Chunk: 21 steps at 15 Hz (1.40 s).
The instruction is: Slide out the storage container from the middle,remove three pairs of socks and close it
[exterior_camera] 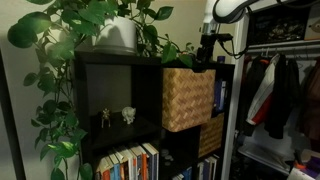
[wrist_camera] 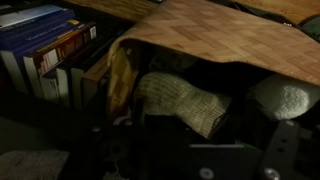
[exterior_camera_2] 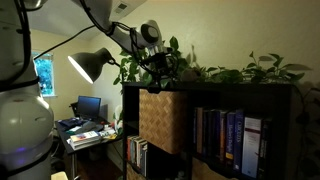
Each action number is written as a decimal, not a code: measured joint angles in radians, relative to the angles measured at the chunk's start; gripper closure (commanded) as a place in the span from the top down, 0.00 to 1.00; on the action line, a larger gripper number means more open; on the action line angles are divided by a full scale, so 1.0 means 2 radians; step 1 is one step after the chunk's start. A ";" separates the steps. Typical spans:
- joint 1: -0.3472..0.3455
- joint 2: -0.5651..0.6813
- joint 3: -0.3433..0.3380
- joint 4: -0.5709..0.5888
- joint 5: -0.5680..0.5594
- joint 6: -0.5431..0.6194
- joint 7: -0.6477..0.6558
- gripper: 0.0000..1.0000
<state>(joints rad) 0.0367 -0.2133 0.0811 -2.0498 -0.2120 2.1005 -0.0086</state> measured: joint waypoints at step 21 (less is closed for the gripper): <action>0.000 0.069 -0.006 -0.055 0.018 0.102 -0.025 0.27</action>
<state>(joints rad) 0.0358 -0.0757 0.0694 -2.1596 -0.1751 2.3051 -0.0596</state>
